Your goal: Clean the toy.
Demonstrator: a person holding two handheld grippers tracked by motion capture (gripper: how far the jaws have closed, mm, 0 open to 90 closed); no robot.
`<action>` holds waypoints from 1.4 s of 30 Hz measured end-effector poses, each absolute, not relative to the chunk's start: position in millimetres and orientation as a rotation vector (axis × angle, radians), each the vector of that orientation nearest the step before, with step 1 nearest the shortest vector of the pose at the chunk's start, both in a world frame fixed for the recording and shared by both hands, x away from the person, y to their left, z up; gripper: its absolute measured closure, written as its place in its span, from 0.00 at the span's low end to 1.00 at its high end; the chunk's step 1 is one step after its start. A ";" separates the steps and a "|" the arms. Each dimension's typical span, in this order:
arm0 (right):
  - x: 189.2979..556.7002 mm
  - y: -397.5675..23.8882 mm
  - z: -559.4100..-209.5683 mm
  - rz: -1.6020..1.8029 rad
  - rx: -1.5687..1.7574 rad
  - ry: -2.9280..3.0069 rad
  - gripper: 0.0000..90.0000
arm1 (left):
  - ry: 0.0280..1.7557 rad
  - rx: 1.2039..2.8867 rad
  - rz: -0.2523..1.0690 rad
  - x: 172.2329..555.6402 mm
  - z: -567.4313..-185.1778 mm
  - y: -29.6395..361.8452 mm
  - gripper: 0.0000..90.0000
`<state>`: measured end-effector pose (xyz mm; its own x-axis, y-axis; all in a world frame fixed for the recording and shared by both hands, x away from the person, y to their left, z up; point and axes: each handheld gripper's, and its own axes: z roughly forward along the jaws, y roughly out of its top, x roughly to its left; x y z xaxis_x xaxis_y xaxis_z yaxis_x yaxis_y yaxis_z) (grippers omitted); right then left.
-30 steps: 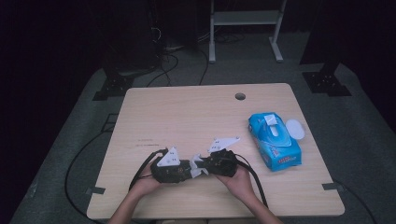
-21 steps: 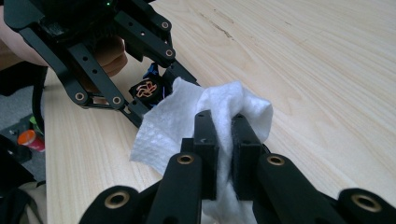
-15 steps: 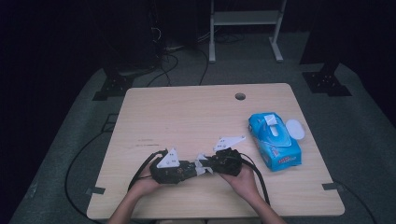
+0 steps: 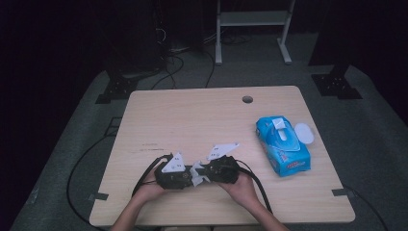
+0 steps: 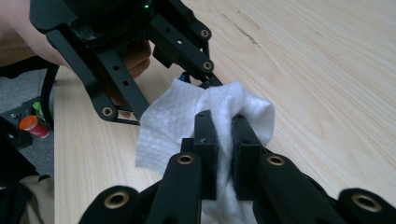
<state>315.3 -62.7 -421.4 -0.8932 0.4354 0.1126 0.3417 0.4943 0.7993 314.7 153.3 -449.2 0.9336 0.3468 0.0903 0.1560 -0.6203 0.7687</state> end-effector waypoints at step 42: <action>324.8 -127.5 -417.6 1.353 0.890 2.478 0.92 | 0.359 2.268 0.313 314.7 -447.5 153.3 0.66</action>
<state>324.8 -127.5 -417.6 -0.8044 0.5816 0.1213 0.4165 0.4065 0.8132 314.7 153.3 -447.5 0.9290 0.3538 0.1081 0.1556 -0.6387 0.7536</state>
